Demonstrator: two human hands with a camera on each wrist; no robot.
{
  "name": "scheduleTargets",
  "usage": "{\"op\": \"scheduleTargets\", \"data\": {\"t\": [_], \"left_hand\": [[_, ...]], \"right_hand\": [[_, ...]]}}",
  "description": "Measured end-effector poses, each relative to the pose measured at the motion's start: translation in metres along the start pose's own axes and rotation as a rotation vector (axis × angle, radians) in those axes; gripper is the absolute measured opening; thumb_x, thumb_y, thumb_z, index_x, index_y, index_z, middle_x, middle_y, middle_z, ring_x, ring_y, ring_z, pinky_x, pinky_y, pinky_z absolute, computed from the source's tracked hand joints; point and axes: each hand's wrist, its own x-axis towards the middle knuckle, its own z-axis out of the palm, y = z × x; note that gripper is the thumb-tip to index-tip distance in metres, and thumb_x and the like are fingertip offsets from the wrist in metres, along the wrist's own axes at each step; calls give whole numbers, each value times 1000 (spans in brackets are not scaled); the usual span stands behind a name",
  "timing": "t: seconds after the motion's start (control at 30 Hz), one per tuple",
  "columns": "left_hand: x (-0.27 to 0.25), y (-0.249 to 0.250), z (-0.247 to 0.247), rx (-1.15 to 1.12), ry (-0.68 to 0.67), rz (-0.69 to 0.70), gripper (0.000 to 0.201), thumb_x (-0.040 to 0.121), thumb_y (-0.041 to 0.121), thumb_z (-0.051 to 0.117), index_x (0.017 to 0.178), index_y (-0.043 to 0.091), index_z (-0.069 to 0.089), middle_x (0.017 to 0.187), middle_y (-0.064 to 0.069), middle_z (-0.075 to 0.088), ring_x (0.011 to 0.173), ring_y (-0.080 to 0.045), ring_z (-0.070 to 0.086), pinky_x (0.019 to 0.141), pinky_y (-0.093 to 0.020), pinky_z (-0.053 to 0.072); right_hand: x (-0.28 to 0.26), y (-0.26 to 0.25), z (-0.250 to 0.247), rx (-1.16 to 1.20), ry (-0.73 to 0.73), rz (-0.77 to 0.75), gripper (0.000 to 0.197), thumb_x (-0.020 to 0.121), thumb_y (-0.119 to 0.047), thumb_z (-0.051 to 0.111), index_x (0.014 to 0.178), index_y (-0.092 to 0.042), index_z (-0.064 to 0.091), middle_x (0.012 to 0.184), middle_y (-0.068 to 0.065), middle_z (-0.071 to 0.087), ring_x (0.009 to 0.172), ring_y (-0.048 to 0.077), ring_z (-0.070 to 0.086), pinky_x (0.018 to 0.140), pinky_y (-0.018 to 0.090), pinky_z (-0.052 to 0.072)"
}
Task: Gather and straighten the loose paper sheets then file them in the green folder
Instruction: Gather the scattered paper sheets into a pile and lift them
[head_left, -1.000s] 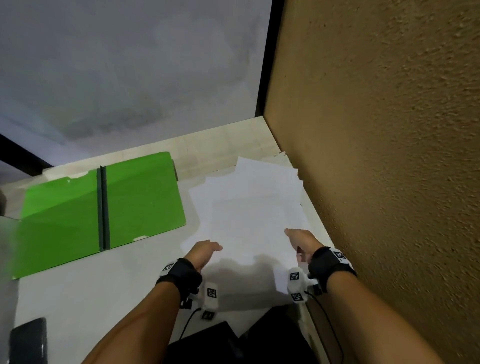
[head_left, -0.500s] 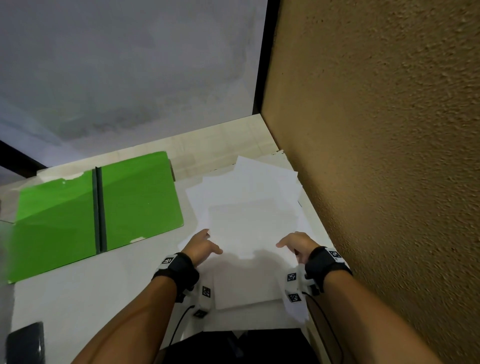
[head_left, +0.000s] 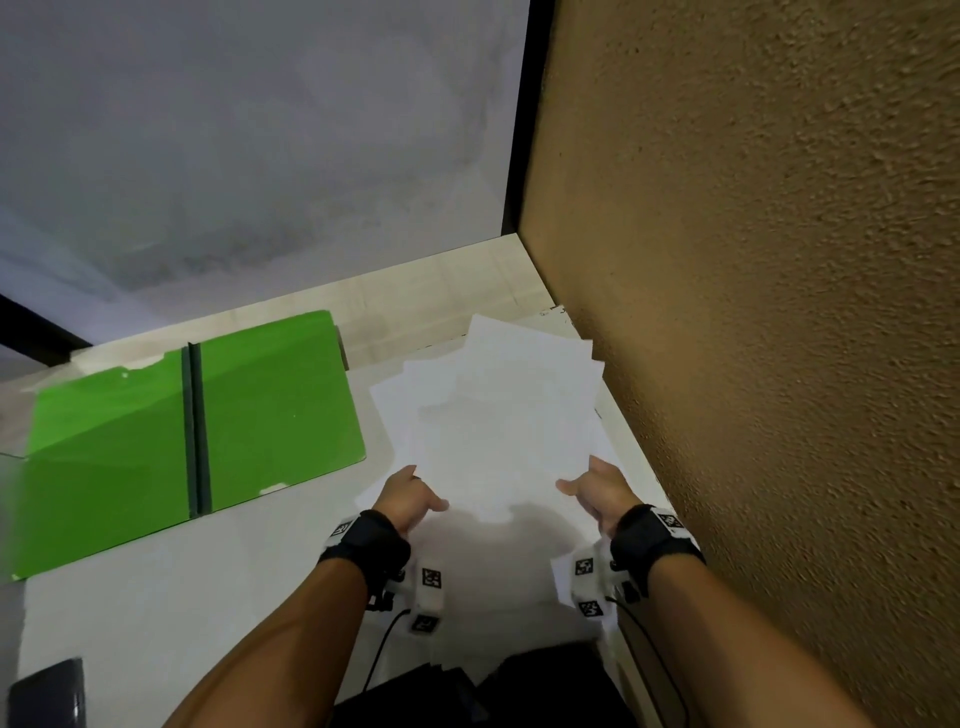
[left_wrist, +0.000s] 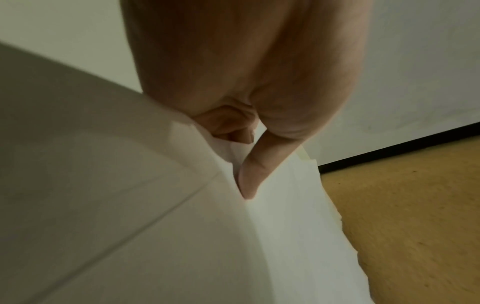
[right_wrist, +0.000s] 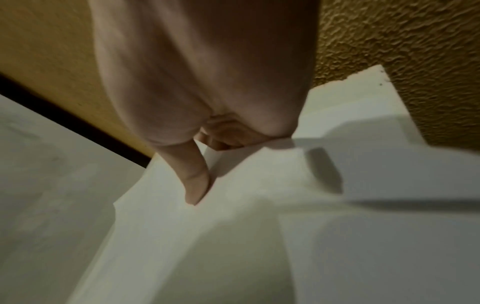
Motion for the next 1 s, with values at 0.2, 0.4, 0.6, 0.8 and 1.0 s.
{"op": "scheduleTargets", "data": {"t": [0.2,0.4,0.6,0.8,1.0], "left_hand": [[-29,31,1,-216,28,180,51,82,-24,59,122,6,54,92,-15,68,90,-18,58,82,-20,43],[-48,64,-6,-319,16,310,51,84,-12,65,129,9,50,66,6,59,47,-3,48,68,-27,40],[-57,101,-25,-405,-18,460,15,97,16,58,84,22,56,62,5,43,49,-8,36,42,-17,31],[-77,113,-31,-220,-9,567,14,97,19,57,84,14,59,72,-4,49,58,-12,45,52,-21,37],[-85,96,-31,-66,-57,516,33,94,14,59,64,16,49,60,2,44,59,-15,45,58,-25,40]], "right_hand": [[-9,-34,-7,200,5,-246,42,87,12,65,119,-14,71,118,3,76,118,27,66,110,43,46],[-37,-79,-5,266,31,-439,39,89,17,59,110,-14,70,109,1,75,104,17,70,97,30,52],[-66,-120,-15,314,37,-556,30,91,18,56,97,-10,63,74,-13,76,70,-2,72,63,10,53],[-65,-121,-20,376,42,-511,35,92,10,60,122,-8,68,119,9,75,114,27,70,101,43,52],[-67,-112,-24,429,83,-403,33,95,6,59,125,-6,66,121,13,74,114,32,69,103,53,51]]}}
